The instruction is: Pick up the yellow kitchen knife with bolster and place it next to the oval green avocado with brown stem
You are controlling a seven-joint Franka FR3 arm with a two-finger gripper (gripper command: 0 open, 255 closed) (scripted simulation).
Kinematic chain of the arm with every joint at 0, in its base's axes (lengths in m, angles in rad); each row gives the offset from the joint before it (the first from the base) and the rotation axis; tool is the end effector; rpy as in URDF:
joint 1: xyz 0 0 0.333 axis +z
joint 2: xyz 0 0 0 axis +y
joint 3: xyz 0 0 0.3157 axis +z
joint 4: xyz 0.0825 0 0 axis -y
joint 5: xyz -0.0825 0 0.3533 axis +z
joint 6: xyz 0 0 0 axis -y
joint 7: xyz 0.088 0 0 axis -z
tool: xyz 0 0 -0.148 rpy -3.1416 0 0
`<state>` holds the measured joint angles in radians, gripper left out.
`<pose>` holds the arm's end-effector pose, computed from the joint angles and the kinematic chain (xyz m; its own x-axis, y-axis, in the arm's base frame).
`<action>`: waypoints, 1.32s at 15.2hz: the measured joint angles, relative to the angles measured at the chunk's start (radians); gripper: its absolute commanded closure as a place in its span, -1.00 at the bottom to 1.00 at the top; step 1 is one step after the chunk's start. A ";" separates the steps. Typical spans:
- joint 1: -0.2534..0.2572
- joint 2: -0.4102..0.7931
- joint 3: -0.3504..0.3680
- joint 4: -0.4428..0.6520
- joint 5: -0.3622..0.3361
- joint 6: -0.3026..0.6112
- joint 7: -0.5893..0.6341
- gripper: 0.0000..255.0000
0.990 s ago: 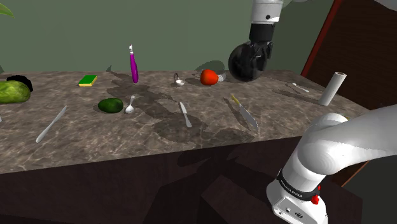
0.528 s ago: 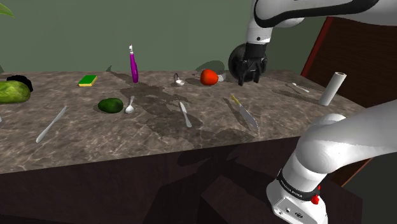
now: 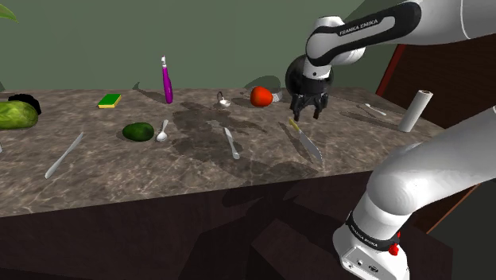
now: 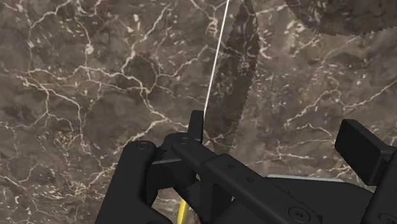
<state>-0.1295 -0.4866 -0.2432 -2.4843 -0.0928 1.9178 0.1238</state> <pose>0.3303 -0.1401 0.4192 0.9061 -0.4130 -0.0921 -0.4162 -0.9091 -0.0175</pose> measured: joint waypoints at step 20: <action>-0.039 0.269 -0.102 -0.085 0.040 0.346 -0.017 -1.00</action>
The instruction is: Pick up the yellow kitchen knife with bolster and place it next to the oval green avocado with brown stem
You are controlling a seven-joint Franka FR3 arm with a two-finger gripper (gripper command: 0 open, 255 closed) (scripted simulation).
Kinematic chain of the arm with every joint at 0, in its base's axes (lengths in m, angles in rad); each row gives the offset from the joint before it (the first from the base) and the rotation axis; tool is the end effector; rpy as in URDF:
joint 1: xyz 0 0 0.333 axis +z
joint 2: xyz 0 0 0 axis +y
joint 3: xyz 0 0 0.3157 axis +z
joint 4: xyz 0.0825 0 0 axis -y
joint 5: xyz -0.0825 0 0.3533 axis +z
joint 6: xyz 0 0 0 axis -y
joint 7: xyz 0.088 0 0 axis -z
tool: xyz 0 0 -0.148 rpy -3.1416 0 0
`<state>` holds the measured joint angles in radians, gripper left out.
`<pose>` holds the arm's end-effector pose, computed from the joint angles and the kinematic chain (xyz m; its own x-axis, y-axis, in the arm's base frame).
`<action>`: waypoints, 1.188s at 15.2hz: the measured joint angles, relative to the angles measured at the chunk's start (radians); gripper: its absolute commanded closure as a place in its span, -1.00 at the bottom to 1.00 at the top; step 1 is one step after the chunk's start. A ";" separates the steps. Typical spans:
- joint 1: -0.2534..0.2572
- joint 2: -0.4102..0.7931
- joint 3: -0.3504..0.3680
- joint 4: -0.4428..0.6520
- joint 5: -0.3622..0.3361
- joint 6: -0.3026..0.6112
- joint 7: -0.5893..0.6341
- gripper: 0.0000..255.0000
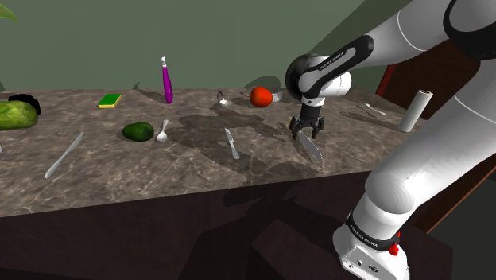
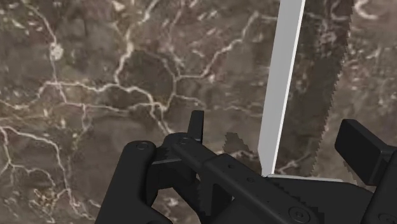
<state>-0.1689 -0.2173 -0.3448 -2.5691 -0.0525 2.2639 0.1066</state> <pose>0.3457 -0.1931 0.3088 0.8363 -0.5388 -0.1013 -0.5436 -0.8390 -0.0254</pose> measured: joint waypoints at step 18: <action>-0.004 -0.049 0.008 0.030 -0.013 -0.076 0.013 1.00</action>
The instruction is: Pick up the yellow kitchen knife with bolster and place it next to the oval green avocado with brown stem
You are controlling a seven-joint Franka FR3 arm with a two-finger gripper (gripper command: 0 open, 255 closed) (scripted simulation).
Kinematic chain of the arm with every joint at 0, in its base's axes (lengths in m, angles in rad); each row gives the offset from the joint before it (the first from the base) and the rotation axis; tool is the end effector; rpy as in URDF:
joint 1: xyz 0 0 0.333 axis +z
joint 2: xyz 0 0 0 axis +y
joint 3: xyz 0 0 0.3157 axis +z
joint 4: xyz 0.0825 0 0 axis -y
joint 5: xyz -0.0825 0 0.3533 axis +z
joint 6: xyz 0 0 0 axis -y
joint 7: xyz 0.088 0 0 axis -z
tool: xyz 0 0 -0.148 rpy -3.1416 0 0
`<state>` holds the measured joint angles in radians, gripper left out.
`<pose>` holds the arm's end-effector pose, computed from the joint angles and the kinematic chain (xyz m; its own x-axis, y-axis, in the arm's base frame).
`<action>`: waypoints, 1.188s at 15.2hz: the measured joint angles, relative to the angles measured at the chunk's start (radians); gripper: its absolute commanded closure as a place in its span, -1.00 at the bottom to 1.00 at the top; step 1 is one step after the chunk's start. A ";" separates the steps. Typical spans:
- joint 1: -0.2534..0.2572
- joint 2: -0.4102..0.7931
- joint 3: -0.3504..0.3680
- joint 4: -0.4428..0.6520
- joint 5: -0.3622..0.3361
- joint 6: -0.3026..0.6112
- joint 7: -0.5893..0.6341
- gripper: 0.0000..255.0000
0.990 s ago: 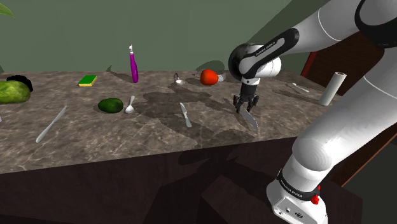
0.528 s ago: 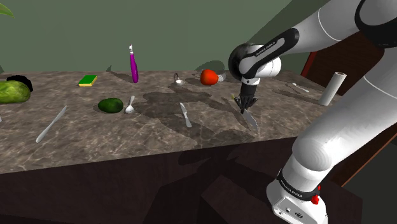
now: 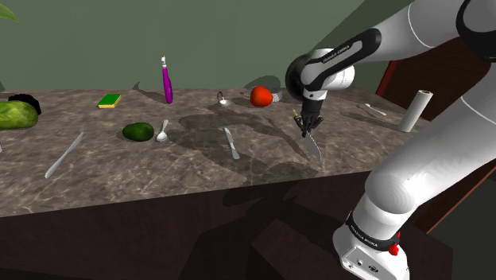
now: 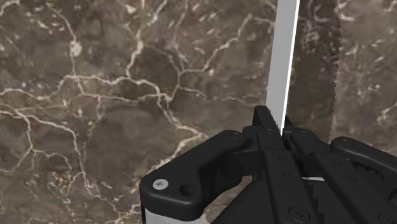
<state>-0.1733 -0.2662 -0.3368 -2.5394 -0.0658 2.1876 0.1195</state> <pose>0.3443 -0.1930 0.3331 0.8364 -0.5387 -0.1008 -0.5435 -0.8390 -0.0255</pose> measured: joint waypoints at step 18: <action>-0.005 -0.121 0.030 0.146 -0.016 -0.264 0.028 1.00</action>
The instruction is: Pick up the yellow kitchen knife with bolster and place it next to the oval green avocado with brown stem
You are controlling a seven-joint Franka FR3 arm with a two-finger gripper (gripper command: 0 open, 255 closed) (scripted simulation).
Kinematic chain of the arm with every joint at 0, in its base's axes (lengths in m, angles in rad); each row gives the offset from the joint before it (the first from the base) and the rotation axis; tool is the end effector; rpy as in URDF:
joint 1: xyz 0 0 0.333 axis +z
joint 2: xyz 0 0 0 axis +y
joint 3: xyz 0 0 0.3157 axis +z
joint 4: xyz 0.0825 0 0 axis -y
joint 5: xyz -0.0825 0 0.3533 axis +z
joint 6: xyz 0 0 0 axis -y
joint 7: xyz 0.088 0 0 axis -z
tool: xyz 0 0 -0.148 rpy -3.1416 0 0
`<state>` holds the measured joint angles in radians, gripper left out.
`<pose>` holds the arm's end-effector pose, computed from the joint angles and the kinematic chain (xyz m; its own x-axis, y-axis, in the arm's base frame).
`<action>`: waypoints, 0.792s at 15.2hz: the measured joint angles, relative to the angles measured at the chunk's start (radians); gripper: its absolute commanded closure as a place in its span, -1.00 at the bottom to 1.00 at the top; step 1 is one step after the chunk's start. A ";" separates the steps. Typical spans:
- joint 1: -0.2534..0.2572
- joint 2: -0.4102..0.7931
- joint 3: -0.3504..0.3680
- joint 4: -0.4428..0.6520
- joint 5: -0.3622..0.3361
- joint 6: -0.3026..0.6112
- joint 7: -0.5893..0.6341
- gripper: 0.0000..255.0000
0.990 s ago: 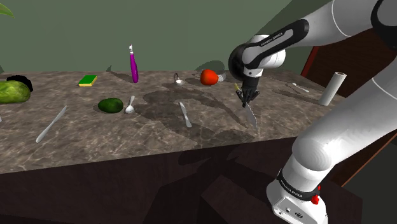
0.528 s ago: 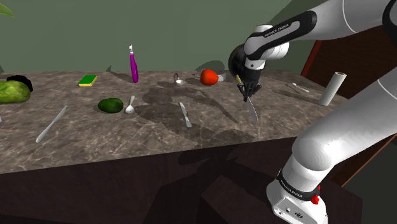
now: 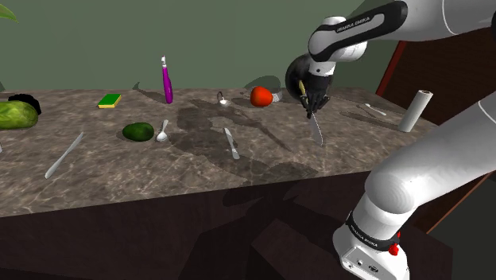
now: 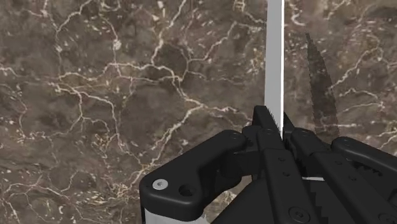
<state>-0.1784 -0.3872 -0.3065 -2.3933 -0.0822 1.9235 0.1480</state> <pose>0.3399 -0.1910 0.4199 0.8363 -0.5388 -0.1009 -0.5436 -0.8389 -0.0256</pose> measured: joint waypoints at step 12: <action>0.078 0.001 0.124 0.057 0.068 -0.056 0.162 1.00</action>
<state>-0.1001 -0.3859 -0.1825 -2.3366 -0.0146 1.8674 0.3104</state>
